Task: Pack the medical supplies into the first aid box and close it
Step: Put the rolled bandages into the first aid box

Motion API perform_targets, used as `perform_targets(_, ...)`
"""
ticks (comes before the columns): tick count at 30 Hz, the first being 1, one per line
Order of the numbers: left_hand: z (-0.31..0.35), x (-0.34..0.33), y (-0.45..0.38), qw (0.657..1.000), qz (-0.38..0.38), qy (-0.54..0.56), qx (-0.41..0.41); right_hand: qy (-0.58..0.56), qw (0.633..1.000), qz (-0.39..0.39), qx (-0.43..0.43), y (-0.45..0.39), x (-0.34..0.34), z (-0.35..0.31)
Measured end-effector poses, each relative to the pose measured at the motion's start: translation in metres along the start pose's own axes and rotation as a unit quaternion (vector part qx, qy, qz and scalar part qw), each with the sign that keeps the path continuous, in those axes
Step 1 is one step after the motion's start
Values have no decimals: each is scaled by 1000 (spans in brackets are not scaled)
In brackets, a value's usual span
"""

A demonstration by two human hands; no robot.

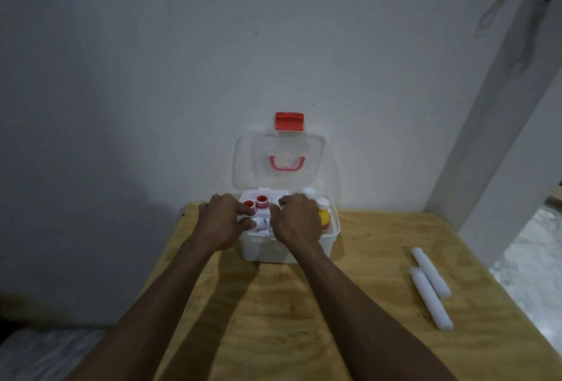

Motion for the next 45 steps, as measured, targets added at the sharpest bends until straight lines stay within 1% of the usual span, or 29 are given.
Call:
perform_targets(4,2,4,5,1000,14,17,-6,-48,998,2,30,2,11,-2)
perform_targets(7,15,23,17,994,86,53,-38,-87,994,29,52,9,34,8)
perform_targets(9,30,37,29,983,145,96,-55,-104,992,51,55,16,56,25)
perform_targets(11,49,44,41,970,187,142,-67,-113,989,79,49,23,82,48)
perform_targets(14,88,37,56,953,198,202,-106,-123,987,98,35,29,118,92)
perform_targets(17,134,9,64,947,167,238,-140,-110,989,95,0,31,150,142)
perform_targets(20,174,-40,61,950,95,258,-150,-83,991,91,-44,30,175,194)
perform_targets(23,203,-94,52,965,17,223,-134,-67,992,35,-102,26,177,240)
perform_targets(25,217,-131,46,973,-45,200,-109,-51,991,-8,-127,23,170,263)
perform_targets(28,232,-172,37,976,-106,172,-80,-37,986,-61,-149,16,154,287)
perform_targets(31,244,-197,29,976,-148,143,-64,-42,982,-84,-163,7,141,300)
perform_targets(34,252,-215,23,970,-198,128,-56,-26,982,-102,-158,-2,132,304)
perform_targets(37,259,-223,20,967,-222,110,-51,-1,984,-124,-128,-10,130,299)
perform_targets(39,261,-226,17,967,-228,108,-41,6,983,-131,-125,-12,131,299)
perform_targets(45,264,-228,13,969,-220,108,-12,60,981,-154,-103,-11,135,298)
Point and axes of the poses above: each hand's wrist, its own y-axis away from the middle knuckle, its own x-axis out of the back of the hand, z = x × y, the point moved 9 cm from there along -y, towards the middle knuckle, and after that the axes turned 8 degrees about -z, right-handed, at the moved point
